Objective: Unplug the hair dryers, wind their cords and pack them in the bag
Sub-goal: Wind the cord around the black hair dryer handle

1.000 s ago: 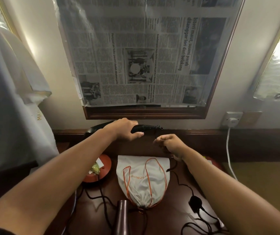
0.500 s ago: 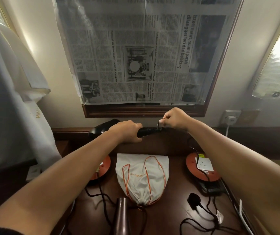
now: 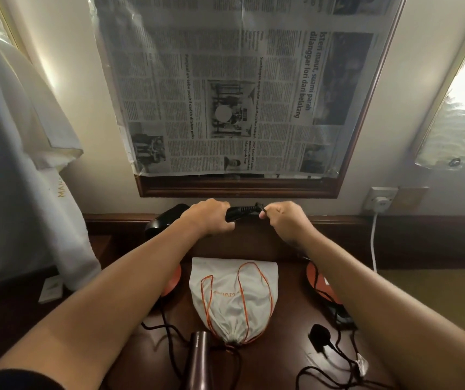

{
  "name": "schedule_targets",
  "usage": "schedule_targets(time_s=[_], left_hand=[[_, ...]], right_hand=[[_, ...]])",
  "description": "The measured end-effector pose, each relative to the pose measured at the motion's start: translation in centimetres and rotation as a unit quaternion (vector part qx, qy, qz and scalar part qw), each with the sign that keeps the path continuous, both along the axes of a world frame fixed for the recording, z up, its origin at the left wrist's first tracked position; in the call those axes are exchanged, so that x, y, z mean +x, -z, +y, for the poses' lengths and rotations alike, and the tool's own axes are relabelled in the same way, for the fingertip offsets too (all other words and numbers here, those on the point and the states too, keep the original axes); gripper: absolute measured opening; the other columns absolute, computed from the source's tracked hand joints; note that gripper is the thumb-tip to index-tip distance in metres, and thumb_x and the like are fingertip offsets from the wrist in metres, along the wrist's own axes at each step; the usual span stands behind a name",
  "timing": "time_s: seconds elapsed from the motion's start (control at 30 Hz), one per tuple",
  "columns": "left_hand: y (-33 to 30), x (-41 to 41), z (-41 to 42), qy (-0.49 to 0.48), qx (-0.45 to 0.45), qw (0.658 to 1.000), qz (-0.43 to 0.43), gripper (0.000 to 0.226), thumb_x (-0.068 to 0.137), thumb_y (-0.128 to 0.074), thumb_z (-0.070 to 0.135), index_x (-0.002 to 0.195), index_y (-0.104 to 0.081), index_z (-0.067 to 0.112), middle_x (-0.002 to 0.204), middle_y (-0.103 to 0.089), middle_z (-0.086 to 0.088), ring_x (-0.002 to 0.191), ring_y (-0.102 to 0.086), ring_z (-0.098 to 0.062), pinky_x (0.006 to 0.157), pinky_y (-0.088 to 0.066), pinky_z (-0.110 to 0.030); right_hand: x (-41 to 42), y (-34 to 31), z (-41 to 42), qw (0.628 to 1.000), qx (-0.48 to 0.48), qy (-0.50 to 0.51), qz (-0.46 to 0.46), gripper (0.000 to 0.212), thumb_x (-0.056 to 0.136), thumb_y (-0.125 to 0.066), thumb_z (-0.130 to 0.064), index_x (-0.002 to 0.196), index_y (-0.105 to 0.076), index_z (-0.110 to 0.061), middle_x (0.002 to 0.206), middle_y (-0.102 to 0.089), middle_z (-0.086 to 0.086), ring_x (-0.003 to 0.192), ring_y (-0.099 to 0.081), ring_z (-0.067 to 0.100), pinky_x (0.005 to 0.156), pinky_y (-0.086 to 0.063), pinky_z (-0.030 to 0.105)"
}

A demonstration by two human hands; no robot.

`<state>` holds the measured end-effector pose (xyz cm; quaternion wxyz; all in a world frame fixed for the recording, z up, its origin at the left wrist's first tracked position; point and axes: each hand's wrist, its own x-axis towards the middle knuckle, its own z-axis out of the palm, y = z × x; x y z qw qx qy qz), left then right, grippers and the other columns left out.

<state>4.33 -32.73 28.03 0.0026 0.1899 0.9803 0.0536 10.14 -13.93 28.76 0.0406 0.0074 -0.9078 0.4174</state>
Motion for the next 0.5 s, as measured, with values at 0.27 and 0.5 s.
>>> schedule_targets(time_s=[0.27, 0.5], left_hand=[[-0.4, 0.1, -0.4, 0.004, 0.027, 1.0, -0.001, 0.037, 0.087, -0.056, 0.045, 0.113, -0.057, 0.02, 0.102, -0.064, -0.005, 0.086, -0.058, -0.021, 0.075, -0.05, -0.034], [-1.4, 0.1, -1.0, 0.029, 0.045, 0.999, -0.007, 0.041, 0.085, -0.059, 0.043, 0.118, -0.058, 0.017, 0.102, -0.063, -0.004, 0.089, -0.058, -0.021, 0.078, -0.049, -0.033]], right_hand=[[1.3, 4.0, -1.0, 0.977, -0.19, -0.042, -0.09, 0.026, 0.099, -0.048, -0.015, 0.08, -0.061, -0.004, 0.064, -0.059, 0.009, 0.052, -0.059, 0.016, 0.058, -0.054, 0.03], [1.5, 5.1, -1.2, 0.937, -0.305, -0.03, -0.165, 0.033, 0.1, -0.045, -0.028, 0.075, -0.051, -0.007, 0.054, -0.034, 0.003, 0.041, -0.035, 0.013, 0.044, -0.039, 0.026]])
